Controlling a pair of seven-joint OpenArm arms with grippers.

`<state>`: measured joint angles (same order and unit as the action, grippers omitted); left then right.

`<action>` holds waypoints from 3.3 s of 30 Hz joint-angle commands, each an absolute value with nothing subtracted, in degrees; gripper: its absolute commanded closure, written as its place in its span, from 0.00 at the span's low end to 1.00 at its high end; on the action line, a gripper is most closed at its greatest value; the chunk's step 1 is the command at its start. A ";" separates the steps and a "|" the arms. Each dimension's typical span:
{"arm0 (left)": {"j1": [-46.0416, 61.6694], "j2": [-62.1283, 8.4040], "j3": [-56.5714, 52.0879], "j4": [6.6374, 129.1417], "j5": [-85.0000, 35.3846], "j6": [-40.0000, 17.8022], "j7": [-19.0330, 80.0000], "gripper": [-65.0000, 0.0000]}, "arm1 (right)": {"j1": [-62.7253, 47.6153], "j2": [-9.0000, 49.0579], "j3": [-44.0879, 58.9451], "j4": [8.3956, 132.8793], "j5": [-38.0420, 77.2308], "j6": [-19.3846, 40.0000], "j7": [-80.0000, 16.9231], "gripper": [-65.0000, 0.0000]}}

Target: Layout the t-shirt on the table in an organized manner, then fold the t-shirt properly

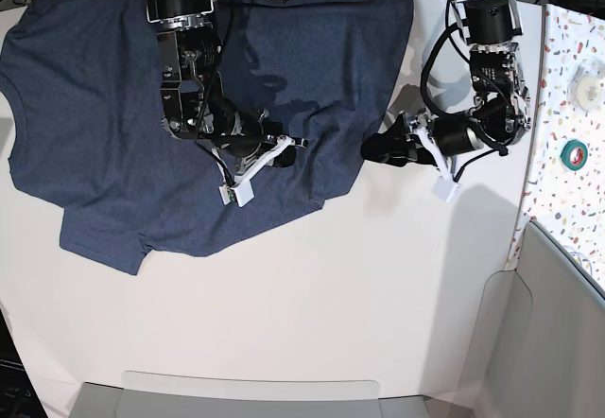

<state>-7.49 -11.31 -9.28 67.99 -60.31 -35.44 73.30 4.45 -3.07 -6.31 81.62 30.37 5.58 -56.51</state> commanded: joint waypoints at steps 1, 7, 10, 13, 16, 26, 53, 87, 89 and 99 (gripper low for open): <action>-7.52 -10.95 -8.92 68.09 -57.36 -34.86 76.62 0.35 | 4.09 -2.59 -6.29 81.10 26.15 3.56 -59.03 1.00; -7.52 -9.01 -8.92 68.09 -57.36 -34.86 78.99 0.35 | 4.09 -2.68 -6.29 81.10 26.15 3.56 -59.03 1.00; -7.52 -7.96 -8.92 68.09 -57.27 -34.86 79.25 0.35 | 4.09 -2.77 -6.29 81.10 26.15 3.56 -59.03 1.00; -7.52 -7.87 -7.16 68.09 -57.27 -34.77 79.34 0.35 | 4.00 -2.77 -6.29 81.10 26.15 3.56 -59.03 1.00; -7.78 -8.04 -3.30 68.09 -57.45 -34.77 79.34 0.35 | 3.91 -2.77 -6.29 81.10 26.15 3.56 -59.03 1.00; -11.21 -7.87 -1.98 68.09 -57.71 -35.12 80.00 0.35 | 3.65 -2.77 -6.29 81.10 26.15 3.56 -59.03 1.00; -16.84 -6.55 -2.15 59.12 -73.98 -35.12 80.00 0.35 | 3.47 -2.42 -5.67 88.57 33.10 3.03 -59.12 1.00; -12.53 -10.42 -0.48 66.33 -73.80 -34.95 80.00 0.40 | -1.98 8.84 -6.29 89.54 38.81 3.12 -68.09 1.00; -12.35 -11.21 2.42 67.30 -73.89 -34.95 80.00 0.43 | -1.98 9.10 -6.29 89.45 38.81 3.12 -68.09 1.00; -12.70 -8.75 7.25 67.56 -73.89 -34.95 80.00 0.45 | -1.19 9.19 -5.93 89.36 38.81 3.12 -68.00 1.00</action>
